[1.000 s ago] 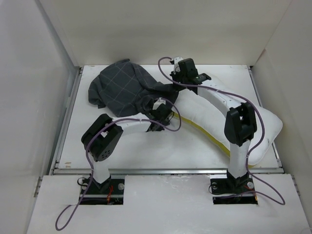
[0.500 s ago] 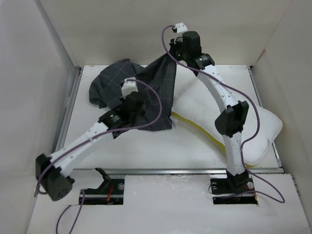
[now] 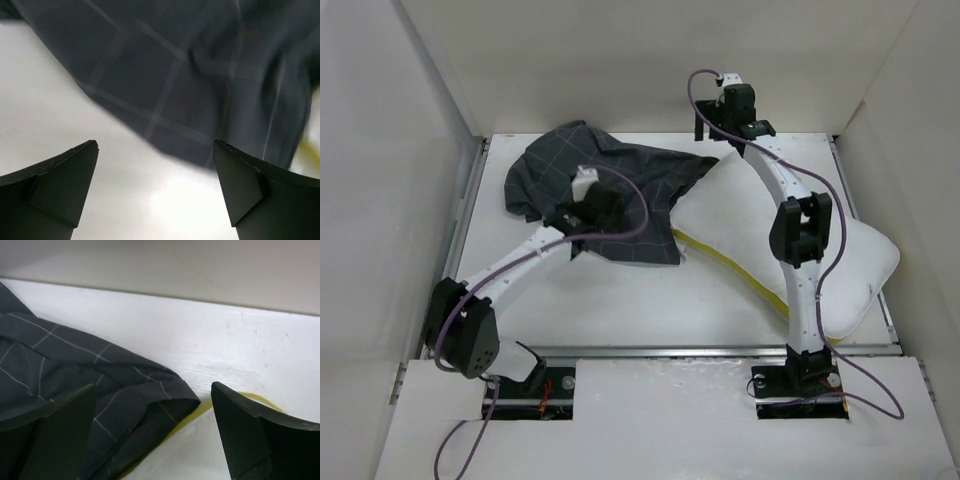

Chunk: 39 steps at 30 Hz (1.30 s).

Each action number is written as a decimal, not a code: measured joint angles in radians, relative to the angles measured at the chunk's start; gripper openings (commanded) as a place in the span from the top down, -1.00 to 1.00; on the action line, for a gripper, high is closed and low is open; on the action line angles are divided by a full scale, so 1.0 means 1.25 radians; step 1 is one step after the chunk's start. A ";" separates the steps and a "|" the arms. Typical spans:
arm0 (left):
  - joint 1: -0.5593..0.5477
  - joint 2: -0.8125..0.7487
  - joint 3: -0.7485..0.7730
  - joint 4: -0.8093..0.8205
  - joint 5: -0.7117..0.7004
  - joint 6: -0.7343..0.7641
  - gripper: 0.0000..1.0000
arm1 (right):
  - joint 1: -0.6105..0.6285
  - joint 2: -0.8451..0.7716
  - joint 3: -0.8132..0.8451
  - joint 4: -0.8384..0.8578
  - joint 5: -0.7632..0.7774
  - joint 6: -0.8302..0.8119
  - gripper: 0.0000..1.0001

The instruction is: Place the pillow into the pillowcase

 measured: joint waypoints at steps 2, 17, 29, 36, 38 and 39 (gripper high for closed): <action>0.095 0.033 0.060 0.014 0.002 -0.006 -1.00 | -0.005 -0.070 -0.130 0.020 -0.006 0.002 -1.00; 0.525 0.382 0.269 0.099 0.102 0.006 -1.00 | 0.381 -0.443 -0.674 0.053 -0.014 -0.006 -1.00; 0.594 0.523 0.359 0.157 0.191 -0.001 0.95 | 0.407 -0.277 -0.749 0.105 -0.016 -0.039 -0.18; 0.658 0.525 0.304 0.156 0.169 -0.041 1.00 | 0.450 -0.266 -0.754 0.143 -0.106 -0.080 0.06; 0.683 0.505 0.273 0.161 0.160 -0.060 1.00 | 0.470 -0.269 -0.764 0.158 -0.150 -0.105 0.06; 0.700 0.491 0.256 0.154 0.153 -0.068 1.00 | 0.480 -0.271 -0.768 0.161 -0.175 -0.116 0.06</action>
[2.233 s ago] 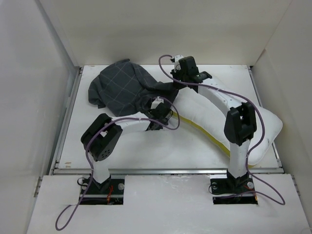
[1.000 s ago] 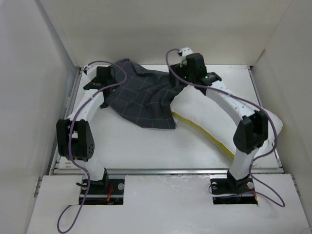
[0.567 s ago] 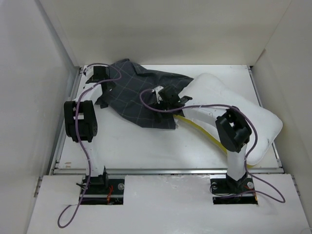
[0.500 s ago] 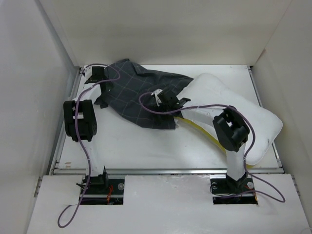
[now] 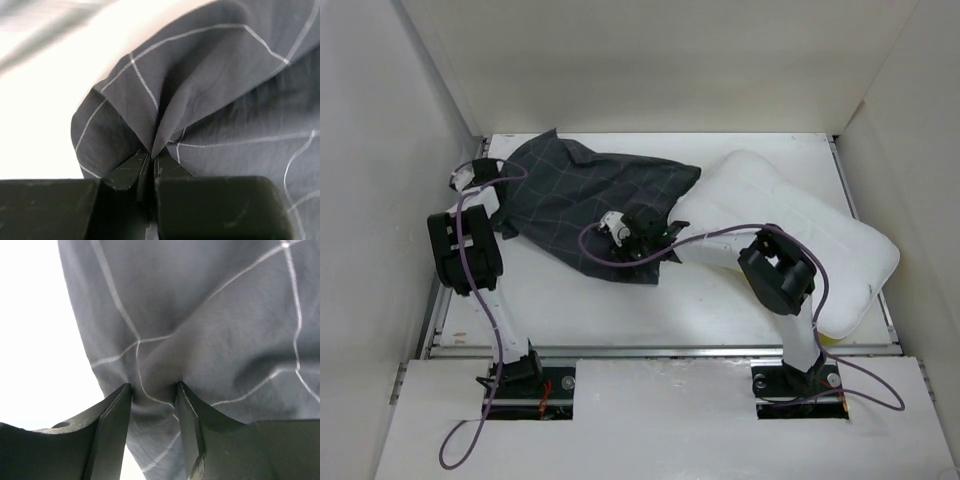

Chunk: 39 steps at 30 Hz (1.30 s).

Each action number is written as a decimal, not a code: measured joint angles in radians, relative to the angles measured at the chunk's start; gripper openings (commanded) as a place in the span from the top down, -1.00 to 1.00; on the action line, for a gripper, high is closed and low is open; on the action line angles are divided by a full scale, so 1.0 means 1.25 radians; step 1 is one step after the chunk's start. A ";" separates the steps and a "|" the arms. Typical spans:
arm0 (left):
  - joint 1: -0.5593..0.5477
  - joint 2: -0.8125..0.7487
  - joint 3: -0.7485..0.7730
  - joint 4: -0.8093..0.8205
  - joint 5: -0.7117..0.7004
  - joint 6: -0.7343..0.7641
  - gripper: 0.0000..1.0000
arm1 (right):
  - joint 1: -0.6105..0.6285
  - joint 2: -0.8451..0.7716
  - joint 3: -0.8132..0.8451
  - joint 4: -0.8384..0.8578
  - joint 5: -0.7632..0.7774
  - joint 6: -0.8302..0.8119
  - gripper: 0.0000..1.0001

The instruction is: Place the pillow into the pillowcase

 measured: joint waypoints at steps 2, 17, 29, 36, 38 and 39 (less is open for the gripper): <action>0.036 -0.027 -0.031 -0.025 -0.023 -0.016 1.00 | 0.025 -0.006 -0.013 0.010 -0.050 -0.022 -0.07; -0.116 -0.438 -0.090 -0.021 0.038 0.139 -0.99 | 0.044 -0.427 -0.095 0.090 0.267 0.030 -0.98; -0.550 -0.361 -0.121 0.044 0.173 0.276 -0.99 | -0.303 -0.584 -0.143 0.009 0.490 0.262 -0.98; -0.636 -0.235 -0.128 0.013 0.134 0.281 -0.90 | -0.403 -0.557 -0.161 -0.060 0.428 0.300 -0.98; -0.644 -0.198 -0.114 -0.003 0.111 0.284 -0.80 | -0.432 -0.519 -0.168 -0.067 0.402 0.307 -0.98; -0.648 -0.178 -0.103 -0.009 0.100 0.285 -0.75 | -0.443 -0.493 -0.169 -0.068 0.395 0.310 -0.98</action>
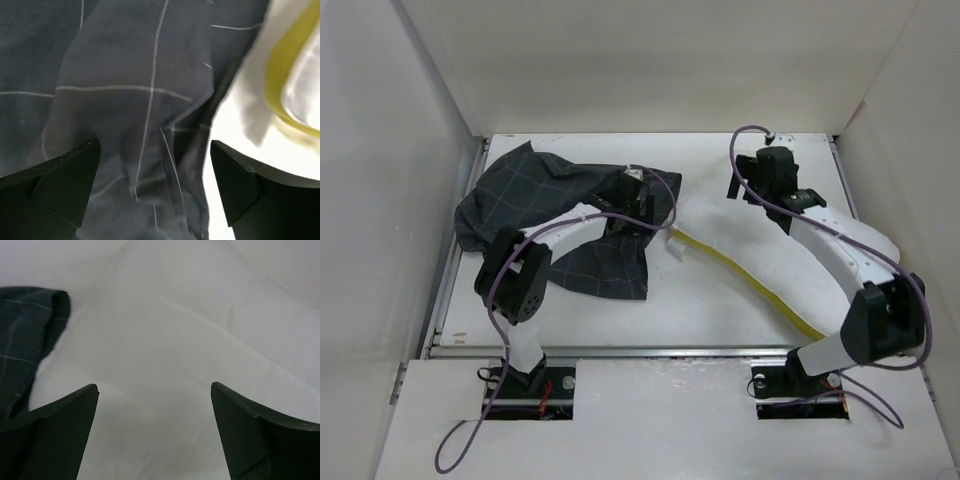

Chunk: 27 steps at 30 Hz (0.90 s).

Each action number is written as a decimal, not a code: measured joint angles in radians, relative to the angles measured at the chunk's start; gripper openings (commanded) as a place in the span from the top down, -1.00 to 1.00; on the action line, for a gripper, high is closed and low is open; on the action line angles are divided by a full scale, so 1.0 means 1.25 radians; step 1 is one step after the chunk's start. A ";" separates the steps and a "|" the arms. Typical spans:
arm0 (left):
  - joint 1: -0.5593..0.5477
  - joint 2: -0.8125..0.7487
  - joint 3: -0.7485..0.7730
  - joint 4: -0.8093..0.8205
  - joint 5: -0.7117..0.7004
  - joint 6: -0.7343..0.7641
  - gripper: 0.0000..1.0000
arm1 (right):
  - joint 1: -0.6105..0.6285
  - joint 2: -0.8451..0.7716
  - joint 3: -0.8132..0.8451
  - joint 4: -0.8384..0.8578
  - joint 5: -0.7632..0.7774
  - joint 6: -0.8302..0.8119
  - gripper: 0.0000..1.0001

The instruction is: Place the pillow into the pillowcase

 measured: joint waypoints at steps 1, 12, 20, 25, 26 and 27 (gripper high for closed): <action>-0.003 0.020 0.009 -0.002 -0.012 0.002 -0.71 | -0.010 0.030 0.000 -0.002 -0.006 0.001 -0.98; -0.007 0.136 0.120 -0.058 -0.099 0.011 1.00 | -0.015 0.193 -0.019 0.046 -0.070 0.005 -0.70; -0.007 0.132 0.143 -0.070 -0.116 0.022 1.00 | -0.015 0.200 -0.069 0.136 -0.085 0.015 1.00; -0.009 0.071 0.143 -0.085 -0.089 0.033 1.00 | -0.015 0.094 -0.136 0.152 -0.085 0.030 1.00; -0.009 0.048 0.143 -0.085 -0.079 0.034 1.00 | -0.015 0.055 -0.154 0.146 -0.086 0.030 1.00; -0.010 0.025 0.143 -0.085 -0.070 0.035 1.00 | -0.015 -0.005 -0.180 0.135 -0.089 0.029 1.00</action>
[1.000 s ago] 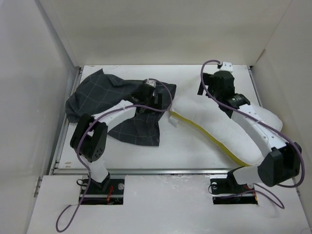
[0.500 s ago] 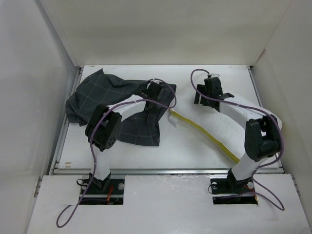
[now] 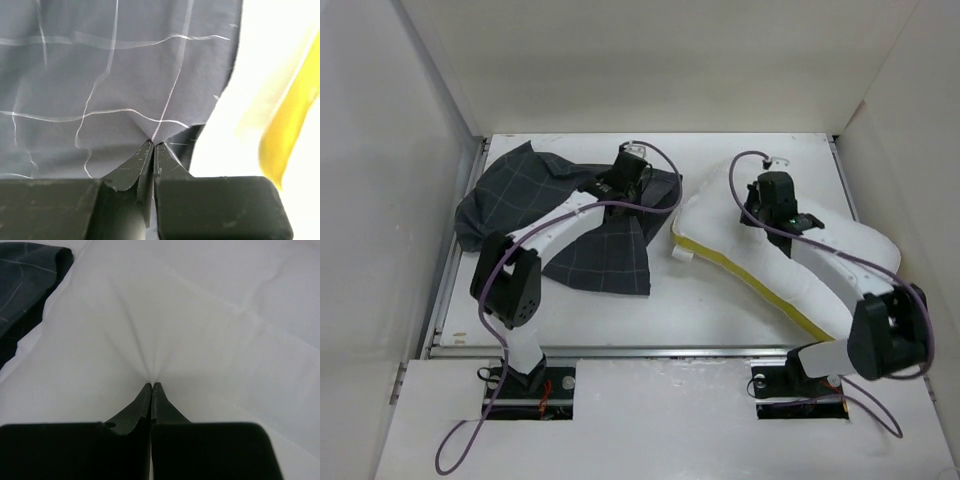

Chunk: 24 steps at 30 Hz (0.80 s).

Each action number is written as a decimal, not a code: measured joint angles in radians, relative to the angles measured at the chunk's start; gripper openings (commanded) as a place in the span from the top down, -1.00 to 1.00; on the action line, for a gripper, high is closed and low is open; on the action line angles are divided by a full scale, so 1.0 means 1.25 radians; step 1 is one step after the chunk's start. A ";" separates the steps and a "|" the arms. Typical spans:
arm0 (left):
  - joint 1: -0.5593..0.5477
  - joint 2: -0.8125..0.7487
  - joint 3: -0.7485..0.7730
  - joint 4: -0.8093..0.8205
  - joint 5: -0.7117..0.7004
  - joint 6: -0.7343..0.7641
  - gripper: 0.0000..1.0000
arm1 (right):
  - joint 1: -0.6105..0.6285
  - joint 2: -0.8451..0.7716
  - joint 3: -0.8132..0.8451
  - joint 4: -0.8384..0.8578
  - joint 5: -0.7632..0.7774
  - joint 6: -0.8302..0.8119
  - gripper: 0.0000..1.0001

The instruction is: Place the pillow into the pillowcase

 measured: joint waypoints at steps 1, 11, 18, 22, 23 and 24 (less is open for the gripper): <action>-0.001 -0.025 0.000 0.002 0.008 0.000 1.00 | 0.000 -0.023 -0.007 -0.008 -0.001 0.000 1.00; -0.002 -0.117 0.000 -0.006 0.052 0.001 1.00 | 0.080 -0.199 -0.067 -0.063 0.003 -0.021 1.00; -0.002 -0.117 -0.002 -0.013 0.090 -0.007 1.00 | 0.178 -0.183 -0.079 -0.083 0.018 -0.009 1.00; -0.005 -0.122 -0.014 -0.012 0.117 -0.012 1.00 | 0.229 -0.125 -0.072 -0.053 0.102 0.041 1.00; -0.006 -0.125 -0.020 -0.011 0.122 -0.013 1.00 | 0.241 -0.106 -0.063 -0.052 0.128 0.052 1.00; -0.008 -0.128 -0.024 -0.012 0.125 -0.013 1.00 | 0.251 -0.080 -0.045 -0.054 0.158 0.066 1.00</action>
